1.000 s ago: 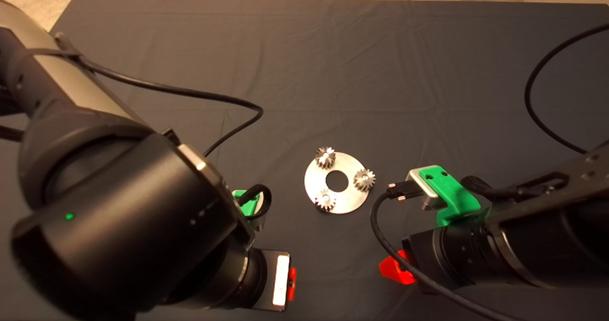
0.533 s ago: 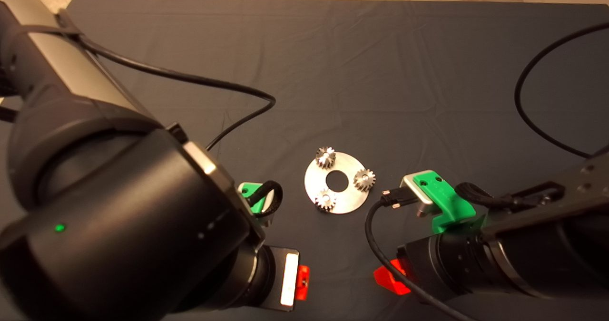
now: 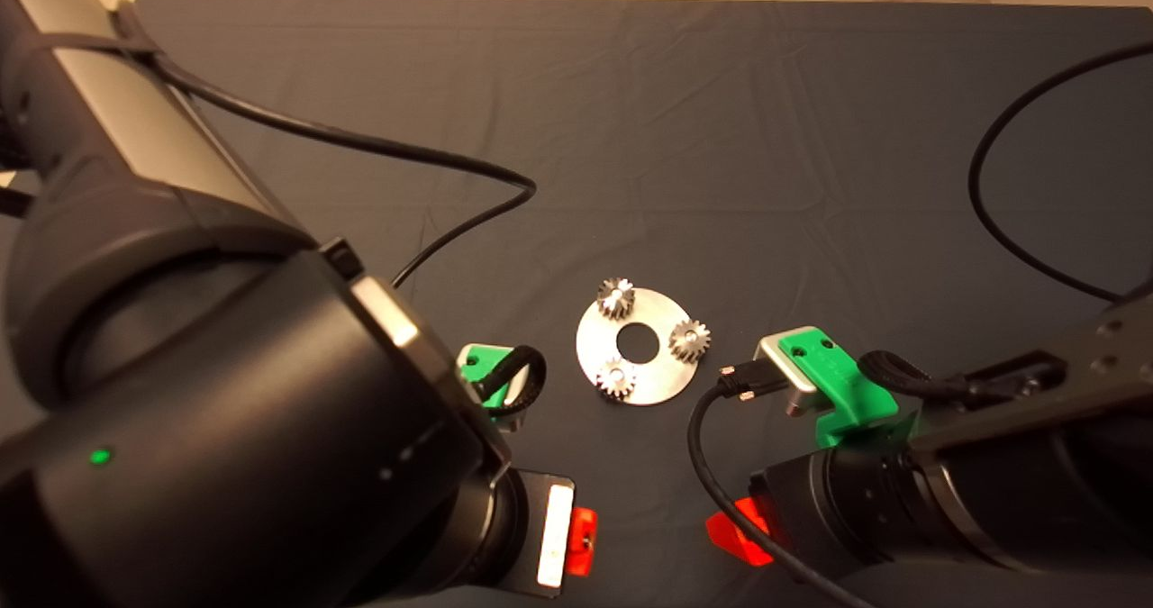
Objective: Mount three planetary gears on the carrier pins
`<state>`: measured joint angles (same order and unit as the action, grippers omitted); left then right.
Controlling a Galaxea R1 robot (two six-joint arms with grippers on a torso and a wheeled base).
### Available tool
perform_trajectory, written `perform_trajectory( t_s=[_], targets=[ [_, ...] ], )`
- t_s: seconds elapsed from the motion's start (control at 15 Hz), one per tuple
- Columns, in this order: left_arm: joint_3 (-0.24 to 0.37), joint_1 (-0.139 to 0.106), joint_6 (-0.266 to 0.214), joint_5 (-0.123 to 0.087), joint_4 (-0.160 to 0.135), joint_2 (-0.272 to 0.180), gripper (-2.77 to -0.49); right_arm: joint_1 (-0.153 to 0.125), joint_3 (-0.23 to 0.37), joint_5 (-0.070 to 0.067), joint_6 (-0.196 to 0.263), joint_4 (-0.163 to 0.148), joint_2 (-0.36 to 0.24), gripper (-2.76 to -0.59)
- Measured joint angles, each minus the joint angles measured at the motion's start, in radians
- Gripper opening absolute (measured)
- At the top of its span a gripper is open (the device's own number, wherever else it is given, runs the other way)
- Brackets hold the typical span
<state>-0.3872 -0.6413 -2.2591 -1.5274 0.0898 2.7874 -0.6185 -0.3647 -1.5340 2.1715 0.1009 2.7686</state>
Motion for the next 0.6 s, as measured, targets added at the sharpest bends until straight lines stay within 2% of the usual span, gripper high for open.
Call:
perform_trajectory(
  t_s=[0.6],
  targets=[
    [0.002,-0.008,0.0,0.0,0.0,0.011,-0.51,0.0,0.0,0.0,0.0,0.0,0.019,-0.61]
  ],
)
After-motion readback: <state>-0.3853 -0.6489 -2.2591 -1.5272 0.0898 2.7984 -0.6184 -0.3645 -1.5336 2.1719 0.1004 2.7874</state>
